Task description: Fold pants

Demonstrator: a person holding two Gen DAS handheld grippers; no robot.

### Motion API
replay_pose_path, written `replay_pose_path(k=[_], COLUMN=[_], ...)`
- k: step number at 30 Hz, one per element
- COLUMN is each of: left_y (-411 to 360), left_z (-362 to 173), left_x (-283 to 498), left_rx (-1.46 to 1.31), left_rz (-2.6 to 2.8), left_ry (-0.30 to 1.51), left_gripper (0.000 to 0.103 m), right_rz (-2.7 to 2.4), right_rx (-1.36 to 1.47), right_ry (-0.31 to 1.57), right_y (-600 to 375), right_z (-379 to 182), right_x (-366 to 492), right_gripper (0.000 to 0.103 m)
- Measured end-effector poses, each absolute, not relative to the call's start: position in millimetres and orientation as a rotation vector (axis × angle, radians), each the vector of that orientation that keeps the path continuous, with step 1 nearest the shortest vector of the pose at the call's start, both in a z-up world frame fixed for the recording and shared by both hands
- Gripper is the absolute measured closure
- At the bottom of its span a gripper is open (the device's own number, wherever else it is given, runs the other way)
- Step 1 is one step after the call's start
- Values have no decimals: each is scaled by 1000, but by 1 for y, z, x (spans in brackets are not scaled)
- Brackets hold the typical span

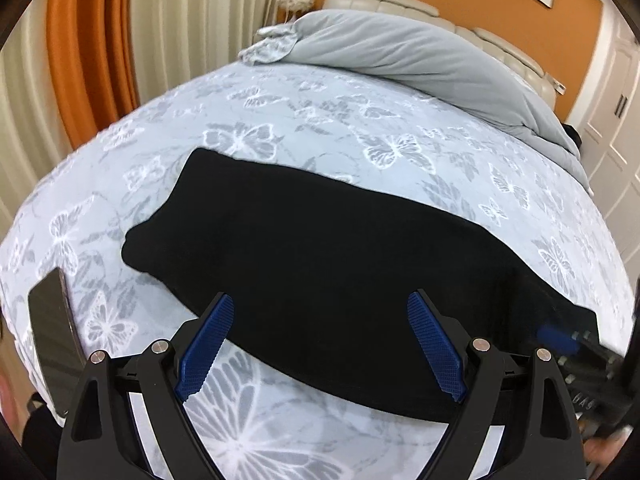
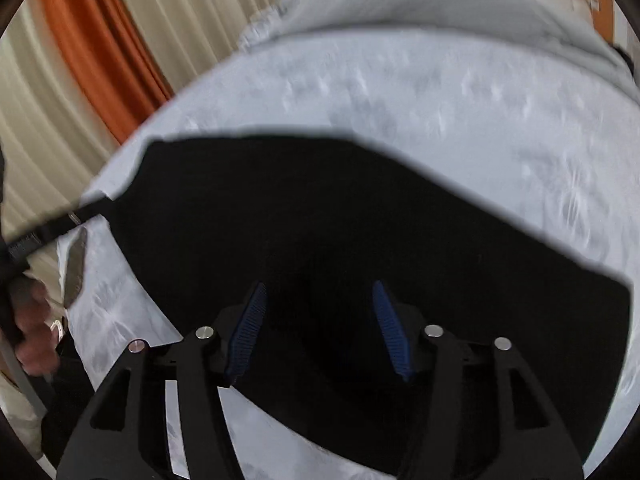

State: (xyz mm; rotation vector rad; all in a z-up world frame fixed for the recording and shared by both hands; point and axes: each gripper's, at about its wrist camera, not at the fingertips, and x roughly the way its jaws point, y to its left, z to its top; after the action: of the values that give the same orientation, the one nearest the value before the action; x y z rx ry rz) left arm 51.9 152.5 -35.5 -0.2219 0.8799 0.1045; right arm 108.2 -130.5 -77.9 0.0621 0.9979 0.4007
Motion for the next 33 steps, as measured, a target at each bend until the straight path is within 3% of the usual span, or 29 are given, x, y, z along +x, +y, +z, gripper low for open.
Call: replay_pose_path(k=[2, 3, 4, 5, 9, 14, 23, 25, 26, 28, 29, 33], left_y=[161, 167, 170, 174, 178, 145, 19, 5, 2, -5, -6, 17], left_z=[-37, -38, -38, -39, -46, -55, -95, -108, -110, -106, -104, -76], left_x=[52, 52, 50, 49, 45, 49, 92, 99, 100, 100, 100, 96], left_rx=[-248, -262, -271, -278, -320, -384, -482, -462, -444, -356, -348, -464], left_rz=[109, 115, 118, 118, 76, -99, -381, -351, -327, -302, -322, -386], left_ry=[887, 888, 888, 888, 919, 984, 1177, 1218, 1212, 1160, 1159, 1085], left_gripper=[17, 17, 17, 17, 17, 17, 17, 24, 35, 77, 88, 92], right_rz=[376, 352, 294, 224, 33, 68, 68, 67, 63, 52, 45, 20], right_rx=[112, 129, 151, 171, 348, 459, 347, 341, 331, 318, 319, 337], right_ry=[897, 853, 789, 743, 900, 1073, 1054, 1049, 1048, 1043, 1034, 956], right_y=[-164, -181, -208, -236, -324, -342, -316, -318, -318, -319, -321, -329], right_z=[-40, -27, -9, 1, -34, -87, -80, -79, -78, -76, -74, -54], right_x=[98, 94, 84, 74, 68, 66, 56, 58, 58, 60, 60, 53], right_gripper=[48, 34, 11, 5, 5, 5, 5, 5, 5, 5, 5, 5])
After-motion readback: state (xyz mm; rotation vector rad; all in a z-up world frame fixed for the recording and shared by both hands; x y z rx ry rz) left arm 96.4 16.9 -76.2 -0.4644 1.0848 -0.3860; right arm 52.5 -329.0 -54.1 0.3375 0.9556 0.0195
